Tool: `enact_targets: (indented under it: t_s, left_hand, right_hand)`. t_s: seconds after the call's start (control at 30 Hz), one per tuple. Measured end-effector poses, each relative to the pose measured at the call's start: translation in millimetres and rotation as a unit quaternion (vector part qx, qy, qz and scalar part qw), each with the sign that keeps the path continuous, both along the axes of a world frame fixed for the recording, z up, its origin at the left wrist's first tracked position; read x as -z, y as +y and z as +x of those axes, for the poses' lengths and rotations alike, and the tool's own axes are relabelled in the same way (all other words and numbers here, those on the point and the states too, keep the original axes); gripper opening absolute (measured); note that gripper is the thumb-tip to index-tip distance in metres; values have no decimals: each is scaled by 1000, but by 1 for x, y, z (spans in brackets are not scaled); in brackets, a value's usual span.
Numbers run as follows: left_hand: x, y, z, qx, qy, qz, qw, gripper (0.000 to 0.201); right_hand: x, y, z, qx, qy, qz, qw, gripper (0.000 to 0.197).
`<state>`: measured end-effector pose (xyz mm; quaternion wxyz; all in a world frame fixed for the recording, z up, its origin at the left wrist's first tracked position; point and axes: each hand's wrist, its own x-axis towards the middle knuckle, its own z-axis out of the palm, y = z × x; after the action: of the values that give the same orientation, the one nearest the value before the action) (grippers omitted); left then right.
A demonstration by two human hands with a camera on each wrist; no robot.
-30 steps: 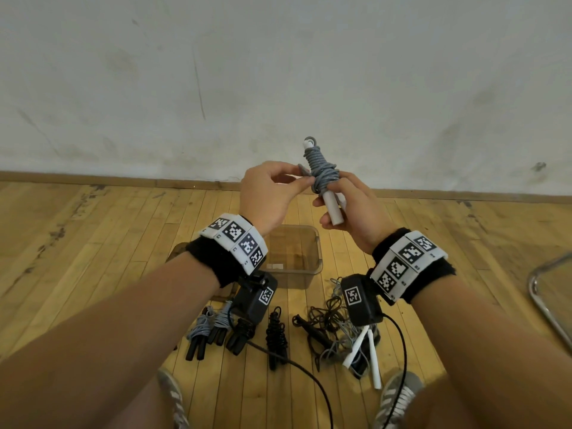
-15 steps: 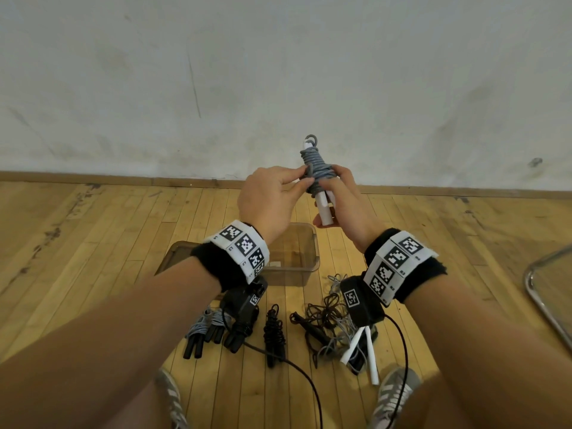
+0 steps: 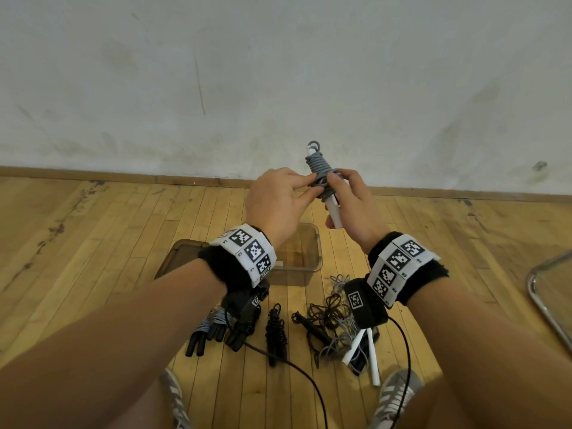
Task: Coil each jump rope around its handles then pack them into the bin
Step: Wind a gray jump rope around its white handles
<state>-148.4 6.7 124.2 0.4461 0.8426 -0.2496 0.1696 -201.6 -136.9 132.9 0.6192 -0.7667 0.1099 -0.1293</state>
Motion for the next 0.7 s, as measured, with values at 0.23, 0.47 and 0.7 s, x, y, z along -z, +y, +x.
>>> enact_targets:
  t_s: [0.23,0.47,0.7]
  left_hand:
    - [-8,3,0,-27,17,28,999,29]
    - [-5,2,6,-25,66,-59,996,13]
    - [-5,1,9,-30,58,-70,995,17]
  right_hand:
    - [5,-3,2,11,8,-59,998,38]
    - [5,-3,3,7,8,-96,995,38]
    - [5,-3,3,1,0,-109,994,39]
